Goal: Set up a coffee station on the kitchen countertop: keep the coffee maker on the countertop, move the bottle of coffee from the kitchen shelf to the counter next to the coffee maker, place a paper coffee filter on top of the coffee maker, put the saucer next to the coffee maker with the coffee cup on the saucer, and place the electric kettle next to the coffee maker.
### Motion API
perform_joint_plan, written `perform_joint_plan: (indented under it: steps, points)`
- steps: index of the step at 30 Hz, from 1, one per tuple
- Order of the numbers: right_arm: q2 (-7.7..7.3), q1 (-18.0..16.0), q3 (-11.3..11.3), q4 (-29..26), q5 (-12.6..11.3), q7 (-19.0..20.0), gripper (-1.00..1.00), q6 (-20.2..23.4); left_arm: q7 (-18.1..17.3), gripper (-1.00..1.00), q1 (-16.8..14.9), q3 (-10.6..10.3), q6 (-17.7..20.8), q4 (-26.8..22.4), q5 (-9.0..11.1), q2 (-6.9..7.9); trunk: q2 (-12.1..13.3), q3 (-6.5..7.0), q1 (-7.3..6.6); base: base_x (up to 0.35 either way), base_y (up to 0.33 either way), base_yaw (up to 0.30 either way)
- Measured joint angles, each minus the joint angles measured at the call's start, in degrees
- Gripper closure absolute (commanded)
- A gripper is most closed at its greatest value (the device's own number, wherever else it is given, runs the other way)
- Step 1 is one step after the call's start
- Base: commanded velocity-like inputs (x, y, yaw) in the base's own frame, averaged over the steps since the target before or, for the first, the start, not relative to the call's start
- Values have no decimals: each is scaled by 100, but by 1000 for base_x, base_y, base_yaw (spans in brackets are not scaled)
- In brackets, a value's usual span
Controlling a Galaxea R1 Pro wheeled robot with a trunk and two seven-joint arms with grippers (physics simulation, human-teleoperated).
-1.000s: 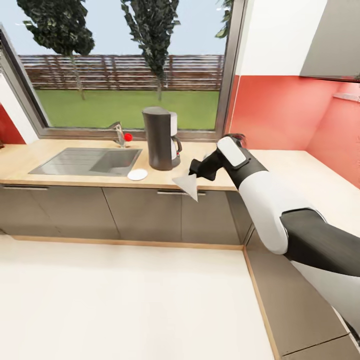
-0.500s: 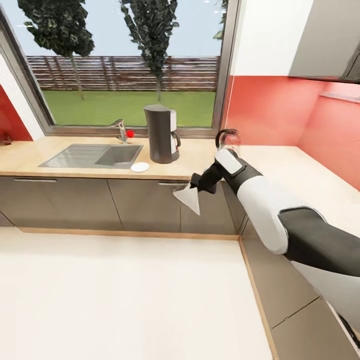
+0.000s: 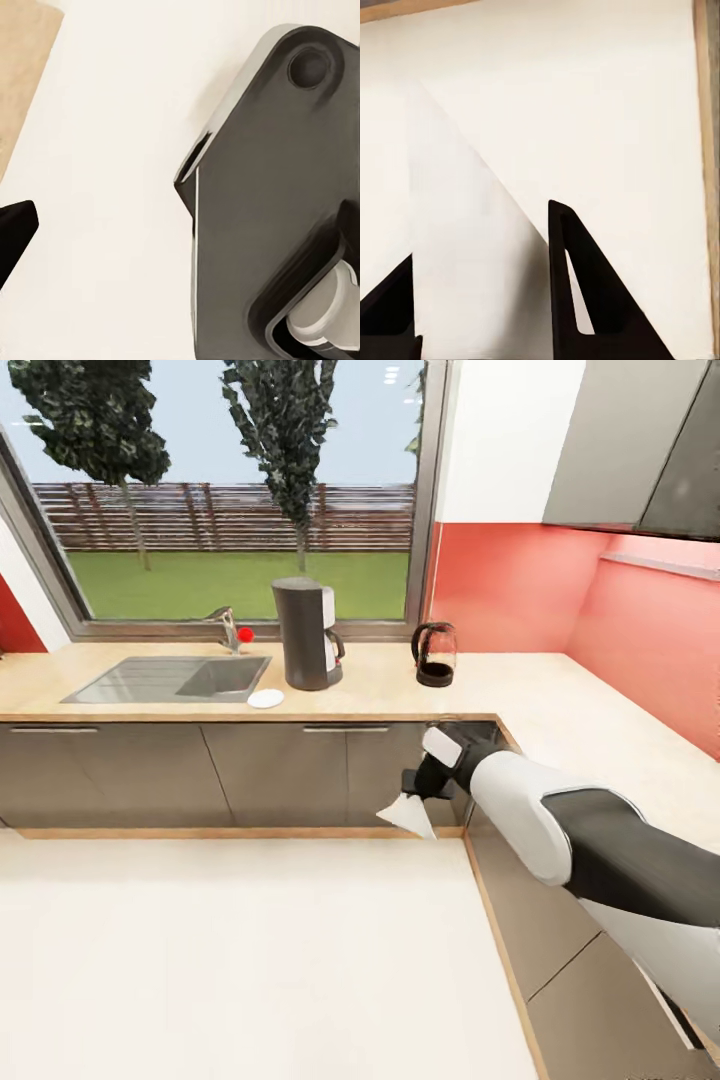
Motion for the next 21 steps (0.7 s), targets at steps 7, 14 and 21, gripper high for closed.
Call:
perform_joint_plan:
  steps: [7, 14, 21]
  points:
    - [-1, 1185, -5, 21, 1695, 804, 100, -1242, 1, -100, 0, 19, -8, -18, 20, 96, 0, 60, -1, 0, 0, -110]
    - [-1, 2416, -6, 21, 2812, 828, 100, -2223, -2, -100, -1, 102, -28, -223, 142, 203, -1, 121, -1, 0, 0, -110]
    - [-2, 3298, -5, 26, 3642, 835, 100, -3200, -186, -100, 0, 132, -10, -429, 204, 235, 1, 183, 1, -115, 123, -110]
